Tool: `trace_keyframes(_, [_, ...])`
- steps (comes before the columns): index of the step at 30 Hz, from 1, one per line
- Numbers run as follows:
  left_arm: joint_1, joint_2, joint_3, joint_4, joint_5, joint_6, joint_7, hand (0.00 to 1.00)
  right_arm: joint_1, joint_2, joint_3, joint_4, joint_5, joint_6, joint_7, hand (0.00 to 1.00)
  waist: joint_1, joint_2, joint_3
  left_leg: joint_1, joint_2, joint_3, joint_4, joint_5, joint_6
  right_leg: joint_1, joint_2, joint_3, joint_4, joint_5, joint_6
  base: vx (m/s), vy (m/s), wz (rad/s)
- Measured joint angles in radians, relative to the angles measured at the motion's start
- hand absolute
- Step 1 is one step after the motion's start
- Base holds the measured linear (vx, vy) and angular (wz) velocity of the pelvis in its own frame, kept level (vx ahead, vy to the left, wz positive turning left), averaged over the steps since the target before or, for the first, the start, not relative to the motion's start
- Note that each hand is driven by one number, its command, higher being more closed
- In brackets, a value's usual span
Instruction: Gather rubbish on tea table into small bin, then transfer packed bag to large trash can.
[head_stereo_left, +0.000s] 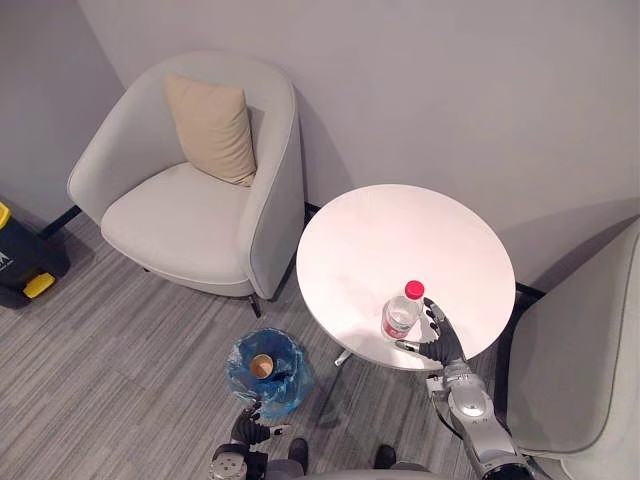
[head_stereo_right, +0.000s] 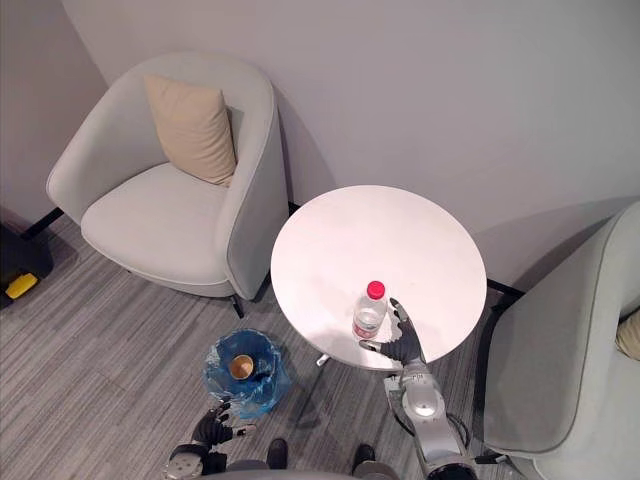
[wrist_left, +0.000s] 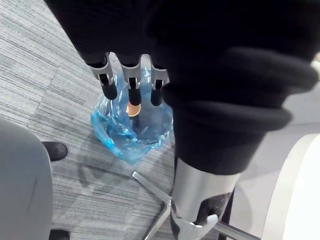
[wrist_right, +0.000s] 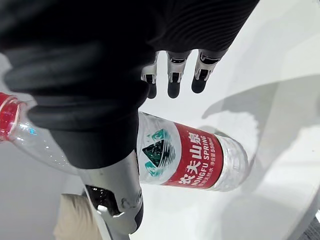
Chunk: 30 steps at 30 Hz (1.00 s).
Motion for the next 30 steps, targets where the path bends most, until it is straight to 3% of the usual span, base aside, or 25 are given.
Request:
trace_keyframes(7, [-0.001,0.000,-0.003,0.000,0.000,-0.004,0.000,0.00,-0.071,0.001,-0.011,0.070,0.041,0.001,-0.031,0.00,0.006,0.006,0.002,-0.030,-0.003,-0.045,-0.001,0.014,-0.005,0.000,0.000,-0.053,-0.010,-0.003,-0.003,-0.02,-0.016,0.21])
trace_keyframes(12, [-0.003,-0.002,-0.007,-0.005,-0.001,-0.021,0.000,0.00,-0.133,0.001,-0.026,0.085,0.079,0.001,-0.052,0.00,0.023,0.029,0.018,-0.037,-0.003,-0.065,-0.009,0.027,-0.007,-0.002,0.001,-0.073,-0.008,-0.004,-0.005,-0.04,-0.009,0.13])
trace_keyframes(13, [-0.003,-0.002,-0.007,-0.006,-0.001,-0.022,0.000,0.00,-0.145,0.001,-0.027,0.091,0.091,0.001,-0.056,1.00,0.023,0.033,0.021,-0.041,-0.002,-0.072,-0.018,0.034,-0.008,-0.009,0.001,-0.079,-0.003,-0.006,-0.008,-0.06,-0.012,0.17])
trace_keyframes(30, [-0.006,-0.002,-0.011,-0.031,-0.003,-0.031,0.000,0.00,-0.253,-0.002,-0.033,0.149,0.153,0.003,-0.057,1.00,0.028,0.047,0.061,-0.065,0.001,-0.095,-0.025,0.050,-0.013,-0.037,0.000,-0.099,0.027,-0.020,-0.013,-0.03,-0.001,0.04])
